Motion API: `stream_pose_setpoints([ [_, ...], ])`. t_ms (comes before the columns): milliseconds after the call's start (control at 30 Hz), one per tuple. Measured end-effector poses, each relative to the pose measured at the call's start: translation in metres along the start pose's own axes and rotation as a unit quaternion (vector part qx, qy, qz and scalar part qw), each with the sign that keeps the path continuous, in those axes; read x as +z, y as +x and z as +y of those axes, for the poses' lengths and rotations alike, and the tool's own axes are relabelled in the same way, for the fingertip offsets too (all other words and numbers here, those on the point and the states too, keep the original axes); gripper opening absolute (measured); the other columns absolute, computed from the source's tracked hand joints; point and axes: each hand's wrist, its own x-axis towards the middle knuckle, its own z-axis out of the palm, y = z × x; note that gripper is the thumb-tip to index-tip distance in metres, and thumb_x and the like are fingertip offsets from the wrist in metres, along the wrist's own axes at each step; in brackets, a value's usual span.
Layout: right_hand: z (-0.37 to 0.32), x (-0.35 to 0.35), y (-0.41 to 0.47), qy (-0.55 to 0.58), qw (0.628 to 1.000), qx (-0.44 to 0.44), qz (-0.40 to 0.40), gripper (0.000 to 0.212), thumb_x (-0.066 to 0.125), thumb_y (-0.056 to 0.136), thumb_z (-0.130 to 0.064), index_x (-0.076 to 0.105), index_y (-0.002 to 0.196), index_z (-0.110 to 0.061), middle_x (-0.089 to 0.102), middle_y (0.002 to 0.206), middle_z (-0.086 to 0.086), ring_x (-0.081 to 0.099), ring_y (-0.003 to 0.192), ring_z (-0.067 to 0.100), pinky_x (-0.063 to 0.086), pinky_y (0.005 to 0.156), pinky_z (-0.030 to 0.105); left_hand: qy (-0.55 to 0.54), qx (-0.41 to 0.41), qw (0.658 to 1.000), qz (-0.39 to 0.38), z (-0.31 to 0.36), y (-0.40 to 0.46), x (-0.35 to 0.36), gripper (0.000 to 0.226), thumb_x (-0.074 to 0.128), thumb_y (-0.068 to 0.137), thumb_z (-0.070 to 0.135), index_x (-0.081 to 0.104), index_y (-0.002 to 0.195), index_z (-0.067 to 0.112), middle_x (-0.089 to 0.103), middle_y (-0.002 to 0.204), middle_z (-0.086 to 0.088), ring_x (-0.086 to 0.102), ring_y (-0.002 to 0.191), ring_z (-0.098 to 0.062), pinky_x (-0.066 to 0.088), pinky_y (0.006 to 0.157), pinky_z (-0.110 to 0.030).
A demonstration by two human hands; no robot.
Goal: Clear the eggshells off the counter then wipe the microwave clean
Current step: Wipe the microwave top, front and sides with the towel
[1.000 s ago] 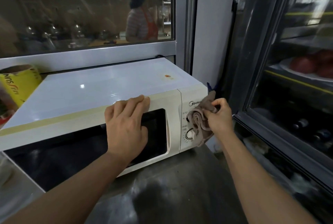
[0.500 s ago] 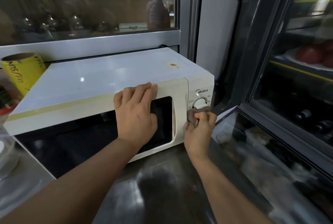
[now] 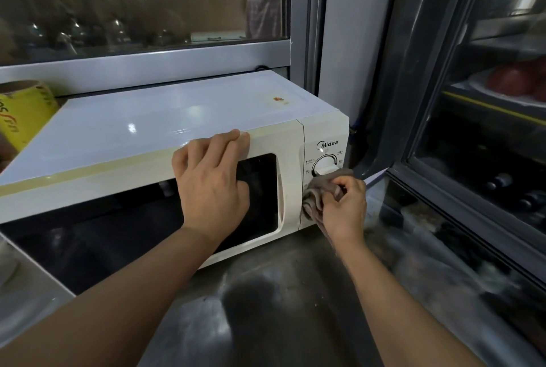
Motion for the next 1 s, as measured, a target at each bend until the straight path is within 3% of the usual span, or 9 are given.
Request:
stream_pose_setpoints([
  [133, 0.004, -0.003, 0.016, 0.108, 0.984, 0.141, -0.028, 0.017, 0.057, 0.085, -0.001, 0.055, 0.087, -0.017, 0.058, 0.108, 0.013, 0.061, 0.093, 0.025, 0.054, 0.081, 0.035, 0.000, 0.000, 1.000, 0.005, 0.000, 0.001, 0.000, 0.065, 0.061, 0.052, 0.005, 0.059, 0.116, 0.014, 0.062, 0.117, 0.000, 0.039, 0.097, -0.021, 0.025, 0.088, -0.035],
  [233, 0.010, -0.017, 0.024, 0.179, 0.958, 0.219, -0.041, 0.016, 0.049, 0.092, -0.004, 0.055, 0.087, -0.018, 0.063, 0.084, 0.005, 0.062, 0.075, 0.017, 0.051, 0.055, 0.023, 0.007, 0.000, 1.000, 0.004, 0.001, -0.001, 0.000, 0.065, 0.062, 0.053, 0.006, 0.059, 0.118, 0.014, 0.062, 0.117, -0.001, 0.038, 0.098, -0.022, 0.025, 0.087, -0.036],
  [333, 0.027, -0.018, 0.022, 0.113, 0.965, 0.231, -0.056, 0.016, 0.045, 0.094, -0.008, 0.055, 0.088, -0.019, 0.061, 0.083, 0.002, 0.061, 0.076, 0.017, 0.045, 0.056, 0.024, 0.011, 0.001, 1.000, 0.013, 0.001, -0.002, 0.002, 0.065, 0.062, 0.054, 0.007, 0.060, 0.118, 0.014, 0.062, 0.116, -0.001, 0.038, 0.098, -0.022, 0.026, 0.088, -0.036],
  [467, 0.052, 0.001, -0.003, -0.019, 0.986, 0.163, -0.042, 0.017, 0.050, 0.088, 0.001, 0.046, 0.085, -0.016, 0.055, 0.105, 0.013, 0.058, 0.082, 0.016, 0.051, 0.067, 0.022, 0.017, -0.002, 0.999, 0.027, 0.001, -0.002, 0.006, 0.063, 0.062, 0.053, 0.008, 0.060, 0.116, 0.013, 0.062, 0.115, -0.002, 0.037, 0.097, -0.022, 0.024, 0.087, -0.036],
  [533, 0.065, 0.010, -0.016, -0.067, 0.984, 0.144, -0.080, 0.020, 0.056, 0.086, 0.002, 0.045, 0.082, -0.014, 0.054, 0.107, 0.016, 0.055, 0.077, 0.013, 0.041, 0.056, 0.009, 0.019, 0.000, 0.999, 0.027, 0.000, -0.002, 0.008, 0.062, 0.061, 0.054, 0.009, 0.060, 0.116, 0.013, 0.061, 0.116, -0.002, 0.037, 0.098, -0.022, 0.024, 0.087, -0.036],
  [633, 0.067, 0.019, -0.022, -0.055, 0.980, 0.179, -0.072, 0.019, 0.058, 0.086, 0.002, 0.043, 0.085, -0.011, 0.057, 0.100, 0.014, 0.054, 0.067, 0.011, 0.041, 0.044, 0.008, 0.024, 0.003, 0.999, 0.029, 0.000, -0.003, 0.009, 0.063, 0.061, 0.053, 0.009, 0.060, 0.116, 0.014, 0.061, 0.116, -0.002, 0.037, 0.098, -0.022, 0.024, 0.087, -0.036],
  [733, 0.055, 0.026, -0.031, -0.012, 0.973, 0.215, -0.087, 0.010, 0.056, 0.089, -0.004, 0.049, 0.095, -0.005, 0.059, 0.099, 0.014, 0.061, 0.090, 0.026, 0.054, 0.073, 0.030, 0.026, 0.001, 0.999, 0.024, 0.002, -0.003, 0.009, 0.063, 0.062, 0.052, 0.009, 0.060, 0.115, 0.014, 0.061, 0.115, -0.001, 0.037, 0.096, -0.022, 0.024, 0.086, -0.036],
  [800, 0.043, 0.027, -0.035, 0.015, 0.972, 0.218, -0.084, 0.008, 0.058, 0.088, -0.007, 0.055, 0.094, -0.004, 0.060, 0.103, 0.017, 0.060, 0.097, 0.029, 0.050, 0.088, 0.038, 0.028, -0.001, 0.999, 0.017, 0.002, -0.003, 0.008, 0.064, 0.062, 0.051, 0.009, 0.059, 0.115, 0.014, 0.061, 0.115, -0.001, 0.037, 0.096, -0.022, 0.024, 0.087, -0.036],
  [1000, 0.001, 0.013, -0.039, 0.099, 0.970, 0.220, -0.027, 0.014, 0.061, 0.088, -0.011, 0.064, 0.099, -0.003, 0.065, 0.097, 0.014, 0.062, 0.090, 0.026, 0.053, 0.085, 0.038, 0.030, -0.004, 0.999, -0.015, 0.002, -0.002, 0.002, 0.067, 0.065, 0.051, 0.010, 0.057, 0.118, 0.015, 0.059, 0.117, 0.000, 0.038, 0.098, -0.022, 0.025, 0.088, -0.037],
])
